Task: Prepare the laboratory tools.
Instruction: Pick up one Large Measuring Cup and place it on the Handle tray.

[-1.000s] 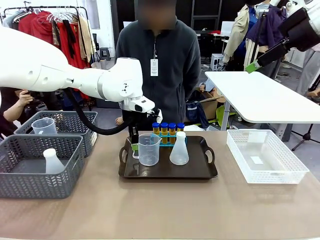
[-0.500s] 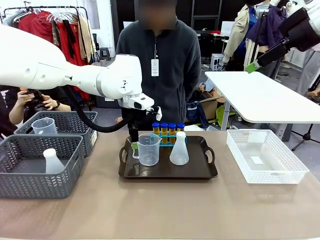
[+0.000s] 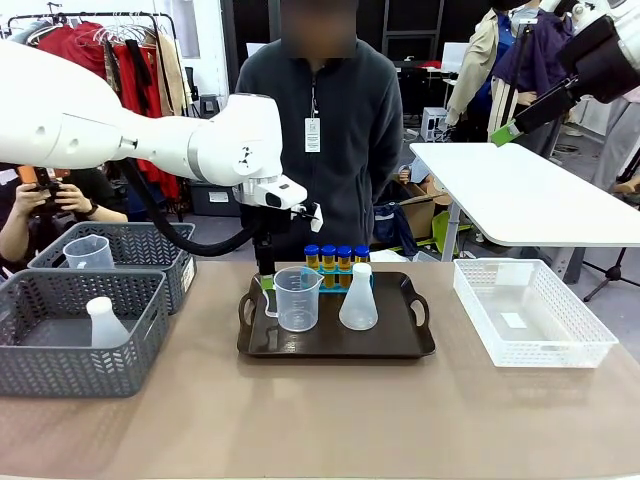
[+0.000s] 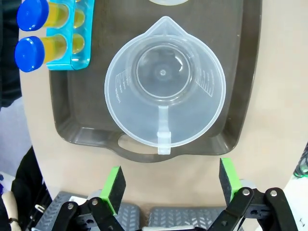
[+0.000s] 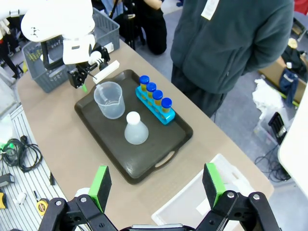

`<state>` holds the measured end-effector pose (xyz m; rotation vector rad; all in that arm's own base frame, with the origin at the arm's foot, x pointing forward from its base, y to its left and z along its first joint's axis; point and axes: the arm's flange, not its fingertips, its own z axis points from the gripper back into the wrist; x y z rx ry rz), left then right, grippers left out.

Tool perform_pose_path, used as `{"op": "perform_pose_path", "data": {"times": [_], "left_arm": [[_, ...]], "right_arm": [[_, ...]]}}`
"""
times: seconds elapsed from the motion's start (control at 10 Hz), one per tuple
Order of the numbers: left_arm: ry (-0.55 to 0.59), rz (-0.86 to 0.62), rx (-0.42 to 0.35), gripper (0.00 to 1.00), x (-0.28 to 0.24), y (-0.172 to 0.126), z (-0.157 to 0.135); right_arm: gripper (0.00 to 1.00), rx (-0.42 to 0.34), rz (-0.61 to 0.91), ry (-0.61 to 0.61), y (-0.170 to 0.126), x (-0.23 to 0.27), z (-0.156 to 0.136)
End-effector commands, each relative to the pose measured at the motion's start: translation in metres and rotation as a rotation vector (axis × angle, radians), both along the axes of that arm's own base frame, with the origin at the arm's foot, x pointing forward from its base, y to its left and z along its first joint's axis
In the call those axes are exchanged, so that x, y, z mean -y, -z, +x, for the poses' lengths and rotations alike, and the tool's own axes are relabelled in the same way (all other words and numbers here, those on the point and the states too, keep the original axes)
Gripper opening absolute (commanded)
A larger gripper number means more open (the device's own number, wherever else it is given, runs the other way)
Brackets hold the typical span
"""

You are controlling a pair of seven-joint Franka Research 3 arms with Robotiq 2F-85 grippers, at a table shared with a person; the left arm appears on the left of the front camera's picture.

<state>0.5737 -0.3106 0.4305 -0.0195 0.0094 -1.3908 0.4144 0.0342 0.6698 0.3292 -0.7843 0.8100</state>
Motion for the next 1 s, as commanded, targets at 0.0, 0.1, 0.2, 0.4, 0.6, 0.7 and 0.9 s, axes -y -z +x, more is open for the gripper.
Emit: {"op": "perform_pose_path", "data": {"times": [0.0, 0.1, 0.2, 0.4, 0.6, 0.7, 0.9], "left_arm": [[0.015, -0.021, -0.008, 1.0, -0.0064, -0.0064, -0.0058], [0.011, -0.026, -0.006, 1.0, -0.0062, -0.0084, -0.0066], [-0.003, -0.036, -0.006, 1.0, -0.0074, -0.0112, -0.0067], [-0.005, -0.012, 0.003, 1.0, 0.0001, -0.0076, -0.0018], [-0.005, -0.012, 0.003, 1.0, 0.0001, -0.0076, -0.0018], [-0.005, -0.012, 0.003, 1.0, 0.0001, -0.0076, -0.0018], [-0.005, -0.012, 0.003, 1.0, 0.0001, -0.0076, -0.0018]], "right_arm": [[1.0, 0.007, 0.021, -0.011, -0.0015, 0.0003, 0.0003], [1.0, 0.007, 0.021, -0.011, -0.0015, 0.0003, 0.0003], [1.0, 0.007, 0.021, -0.011, -0.0015, 0.0003, 0.0003], [1.0, 0.007, 0.021, -0.011, -0.0015, 0.0003, 0.0003], [1.0, 0.007, 0.021, -0.011, -0.0015, 0.0003, 0.0003], [1.0, 0.007, 0.021, -0.011, -0.0015, 0.0003, 0.0003], [1.0, 0.007, 0.021, -0.011, -0.0015, 0.0003, 0.0003]]}}
